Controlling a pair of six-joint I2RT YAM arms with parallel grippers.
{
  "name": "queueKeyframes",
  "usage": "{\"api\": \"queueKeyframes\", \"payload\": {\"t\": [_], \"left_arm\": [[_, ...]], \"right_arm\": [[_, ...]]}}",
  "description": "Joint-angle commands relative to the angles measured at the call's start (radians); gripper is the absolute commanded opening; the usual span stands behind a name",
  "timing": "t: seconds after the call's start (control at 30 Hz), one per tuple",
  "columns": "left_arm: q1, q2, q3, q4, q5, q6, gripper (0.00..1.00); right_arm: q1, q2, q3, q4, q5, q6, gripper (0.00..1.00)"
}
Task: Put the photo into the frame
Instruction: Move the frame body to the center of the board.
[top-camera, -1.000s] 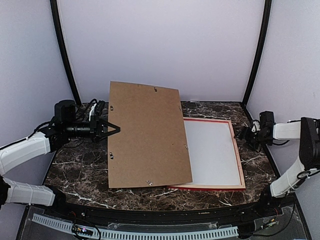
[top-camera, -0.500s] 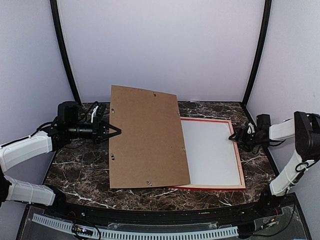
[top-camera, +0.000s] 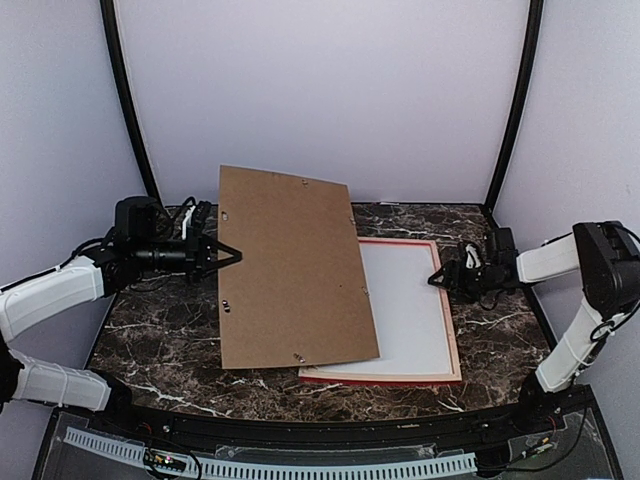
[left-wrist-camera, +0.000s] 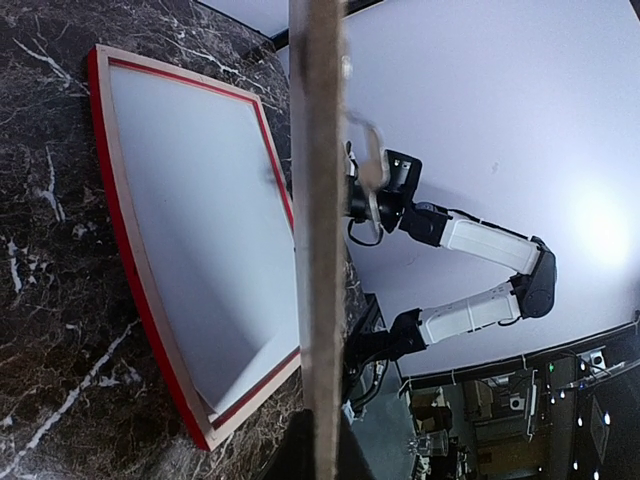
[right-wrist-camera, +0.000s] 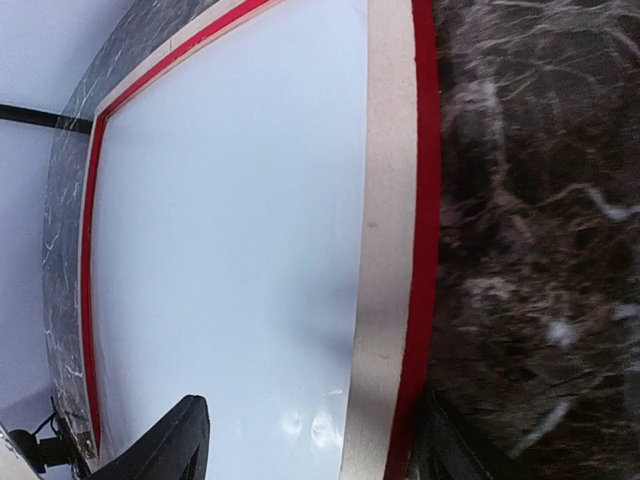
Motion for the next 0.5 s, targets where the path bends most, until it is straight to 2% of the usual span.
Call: {"api": "queueKeyframes", "payload": {"t": [0.0, 0.3, 0.47], "left_arm": [[0.011, -0.015, 0.049, 0.052, -0.006, -0.021, 0.00], [0.011, 0.017, 0.032, 0.078, -0.011, -0.038, 0.00], [0.011, 0.062, 0.036, 0.097, 0.011, -0.043, 0.00]], "right_arm": [[0.079, 0.020, 0.008, 0.058, -0.017, 0.065, 0.72], [0.196, 0.073, 0.069, 0.130, -0.034, 0.110, 0.72], [0.214, 0.106, 0.145, 0.084, -0.065, 0.076, 0.72]]}}
